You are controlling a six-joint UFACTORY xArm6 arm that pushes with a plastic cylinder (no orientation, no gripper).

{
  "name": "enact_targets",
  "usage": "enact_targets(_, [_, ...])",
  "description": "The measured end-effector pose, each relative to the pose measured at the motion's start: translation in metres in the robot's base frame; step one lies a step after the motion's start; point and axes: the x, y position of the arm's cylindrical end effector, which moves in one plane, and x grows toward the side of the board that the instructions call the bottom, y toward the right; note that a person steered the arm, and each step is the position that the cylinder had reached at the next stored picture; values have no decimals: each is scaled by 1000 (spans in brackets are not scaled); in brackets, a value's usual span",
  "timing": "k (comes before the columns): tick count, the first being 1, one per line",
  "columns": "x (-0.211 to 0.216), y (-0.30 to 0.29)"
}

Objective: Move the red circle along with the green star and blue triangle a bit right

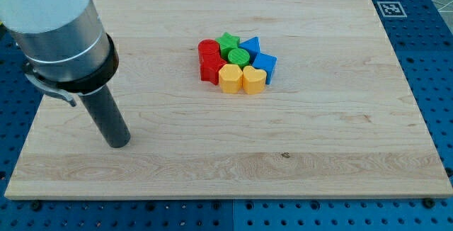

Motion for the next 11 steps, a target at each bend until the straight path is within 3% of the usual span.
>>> enact_targets(4, [-28,32])
enact_targets(7, [-76,36])
enact_targets(11, [-163,82])
